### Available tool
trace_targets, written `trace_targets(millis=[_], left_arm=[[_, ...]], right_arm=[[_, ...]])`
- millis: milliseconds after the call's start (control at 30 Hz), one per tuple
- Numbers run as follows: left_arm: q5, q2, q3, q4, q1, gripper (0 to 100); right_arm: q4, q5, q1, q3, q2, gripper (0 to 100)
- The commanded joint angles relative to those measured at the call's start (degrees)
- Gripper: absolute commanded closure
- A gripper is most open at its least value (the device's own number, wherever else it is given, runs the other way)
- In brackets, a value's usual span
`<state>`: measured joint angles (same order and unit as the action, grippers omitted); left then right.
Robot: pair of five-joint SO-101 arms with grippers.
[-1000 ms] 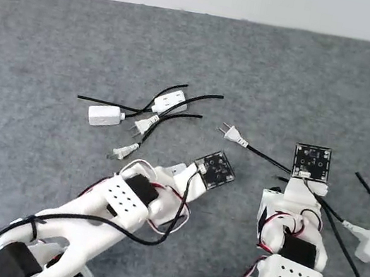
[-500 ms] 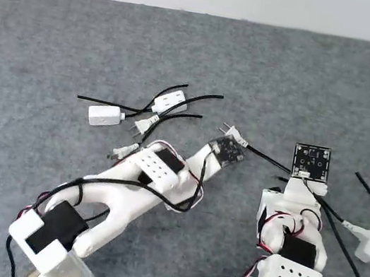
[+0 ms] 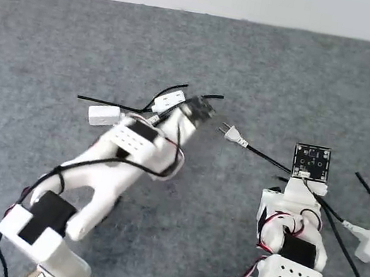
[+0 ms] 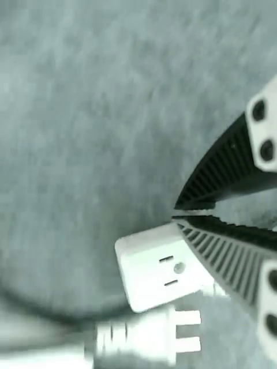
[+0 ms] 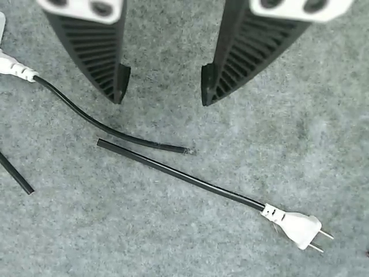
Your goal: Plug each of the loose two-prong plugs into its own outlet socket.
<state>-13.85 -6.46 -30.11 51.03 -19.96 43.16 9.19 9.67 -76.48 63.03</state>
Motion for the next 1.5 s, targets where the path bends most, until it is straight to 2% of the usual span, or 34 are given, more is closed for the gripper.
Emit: trace_targets(millis=[0,367,633,800,1033,1267,1367,1467], left_arm=[[-0.18,-0.35,5.32,-2.37,5.98,99],[-0.09,-0.53,4.97,-4.40,14.07,99],[0.00,-1.05,4.97,-12.13,22.15,99],[0.00,-7.47,9.19,-15.56,25.93,99],[0.00,-10.64,14.64,-13.45,26.55,99],[0.18,-7.47,14.64,-13.27,27.25,99],[4.66,-2.55,14.29,-13.10,27.87,99],[6.42,1.67,14.02,-9.05,26.81,95]], right_arm=[[-1.10,0.70,0.13,0.62,0.57,79.0],[-1.10,0.70,0.13,0.62,0.40,79.0],[-1.19,2.99,-1.27,-0.35,0.84,79.0],[-1.19,2.99,-1.36,-0.35,0.57,79.0],[-1.19,2.99,-1.45,-0.35,0.48,79.0],[-1.19,3.08,-1.45,-0.35,0.48,79.0],[-1.19,3.08,-1.45,-0.35,0.40,79.0],[-1.19,3.08,-1.45,-0.35,0.40,79.0]])
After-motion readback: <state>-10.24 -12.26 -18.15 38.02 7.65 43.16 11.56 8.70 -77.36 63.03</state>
